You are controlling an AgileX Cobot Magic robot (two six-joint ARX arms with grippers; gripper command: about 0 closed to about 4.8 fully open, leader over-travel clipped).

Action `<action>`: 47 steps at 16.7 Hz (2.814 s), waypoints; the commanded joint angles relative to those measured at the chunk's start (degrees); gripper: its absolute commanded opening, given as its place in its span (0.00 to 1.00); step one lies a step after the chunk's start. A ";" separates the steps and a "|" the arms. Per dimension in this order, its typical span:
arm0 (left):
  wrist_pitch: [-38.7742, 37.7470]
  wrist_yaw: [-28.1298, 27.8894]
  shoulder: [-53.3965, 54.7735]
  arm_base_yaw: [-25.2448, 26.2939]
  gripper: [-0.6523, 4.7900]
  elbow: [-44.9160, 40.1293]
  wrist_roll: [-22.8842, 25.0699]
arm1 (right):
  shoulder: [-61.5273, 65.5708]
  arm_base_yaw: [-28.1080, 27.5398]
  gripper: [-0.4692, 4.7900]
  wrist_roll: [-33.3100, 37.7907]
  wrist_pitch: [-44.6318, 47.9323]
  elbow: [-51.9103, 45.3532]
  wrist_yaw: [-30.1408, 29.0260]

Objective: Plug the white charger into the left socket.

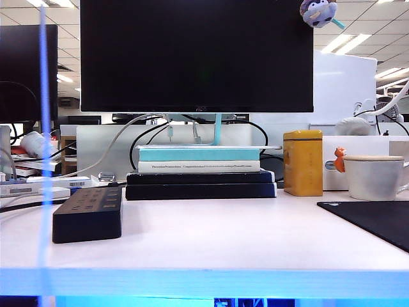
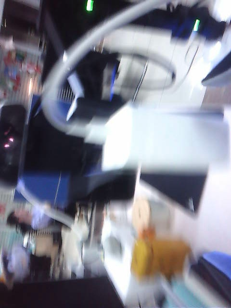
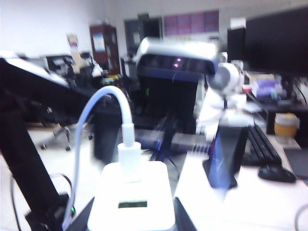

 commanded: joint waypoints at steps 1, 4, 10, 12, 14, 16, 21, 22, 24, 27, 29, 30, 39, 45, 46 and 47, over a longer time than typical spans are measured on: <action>0.46 -3.34 -0.13 4.31 1.00 0.22 -0.15 | -0.31 0.24 0.09 -11.28 -9.16 0.33 4.59; 1.46 -4.57 -0.13 5.20 1.00 0.22 -0.15 | 3.56 1.66 0.09 -13.07 -10.58 0.33 5.25; 1.51 -7.06 -0.11 5.22 1.00 0.22 -0.15 | 12.92 4.11 0.09 -15.02 -10.34 0.33 5.20; 1.49 -7.21 -0.11 5.22 1.00 0.22 -0.15 | 15.28 4.70 0.09 -18.05 -10.10 0.33 5.01; -2.03 -7.17 -0.04 7.19 1.00 0.17 0.63 | 17.94 6.51 0.09 -23.52 -10.36 -0.15 3.06; -8.59 -8.26 -0.02 7.78 1.00 0.17 5.29 | 18.60 6.69 0.09 -30.69 -10.49 -1.20 6.86; -9.68 -8.39 -0.02 7.67 1.00 0.17 5.84 | 24.35 6.19 0.09 -34.16 -8.28 -1.20 9.03; -9.68 -8.31 -0.02 7.67 1.00 0.17 5.86 | 24.35 5.51 0.09 -34.75 -7.69 -1.11 8.94; -9.68 -8.24 -0.02 7.67 1.00 0.17 5.84 | 24.50 4.26 0.09 -34.71 -7.50 -1.11 8.68; -9.68 -8.26 -0.02 7.67 1.00 0.17 5.86 | 25.62 3.76 0.09 -34.67 -6.67 -0.31 6.32; -9.68 -8.22 -0.02 7.67 1.00 0.17 5.84 | 27.34 3.78 0.09 -34.36 -6.58 1.51 4.87; -9.68 -8.22 -0.02 7.67 1.00 0.17 5.86 | 27.43 3.78 0.09 -34.36 -6.54 1.55 4.81; -9.68 -8.24 -0.02 7.67 1.00 0.17 5.86 | 29.99 3.80 0.09 -34.23 -8.13 1.79 6.47; -9.68 -8.24 -0.02 7.65 1.00 0.17 5.86 | 30.36 3.85 0.09 -34.73 -8.20 1.81 9.14; -9.68 -8.24 -0.02 7.65 1.00 0.17 5.86 | 30.69 3.87 0.09 -34.75 -8.31 1.81 9.35; -9.68 -8.24 -0.02 7.65 1.00 0.17 5.84 | 31.21 3.91 0.09 -34.82 -7.41 1.81 9.88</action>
